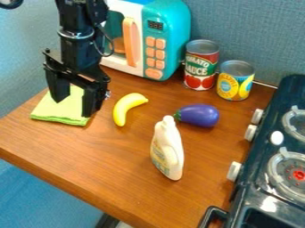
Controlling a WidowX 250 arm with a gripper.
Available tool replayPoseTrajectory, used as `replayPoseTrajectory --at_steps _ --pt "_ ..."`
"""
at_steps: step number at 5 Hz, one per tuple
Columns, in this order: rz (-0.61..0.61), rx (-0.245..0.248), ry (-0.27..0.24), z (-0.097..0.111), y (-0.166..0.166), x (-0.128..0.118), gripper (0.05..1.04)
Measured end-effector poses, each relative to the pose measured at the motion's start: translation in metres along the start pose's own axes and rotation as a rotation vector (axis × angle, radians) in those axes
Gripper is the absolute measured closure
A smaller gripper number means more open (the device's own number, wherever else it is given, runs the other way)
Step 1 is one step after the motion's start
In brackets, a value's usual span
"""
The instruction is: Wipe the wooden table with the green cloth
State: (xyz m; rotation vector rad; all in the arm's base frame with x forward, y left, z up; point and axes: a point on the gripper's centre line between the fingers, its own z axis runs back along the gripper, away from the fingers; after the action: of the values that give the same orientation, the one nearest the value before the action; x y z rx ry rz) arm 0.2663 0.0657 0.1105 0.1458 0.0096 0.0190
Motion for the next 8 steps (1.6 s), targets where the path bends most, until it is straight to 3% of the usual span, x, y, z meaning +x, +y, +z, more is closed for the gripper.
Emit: replayPoseTrajectory --at_steps 1,2,3,4,6,8 --pt "-0.004 -0.005 0.028 -0.007 -0.002 -0.003 0.087" --pt "0.098 -0.050 0.013 -0.007 0.022 -0.001 0.087" --pt "0.187 -0.075 0.042 -0.017 0.050 0.005 0.087" --pt "0.233 -0.057 0.064 -0.035 0.066 0.029 0.087" --pt "0.347 -0.104 0.030 -0.060 0.083 0.060 0.087" --pt "0.387 -0.075 0.028 -0.078 0.088 0.066 0.087"
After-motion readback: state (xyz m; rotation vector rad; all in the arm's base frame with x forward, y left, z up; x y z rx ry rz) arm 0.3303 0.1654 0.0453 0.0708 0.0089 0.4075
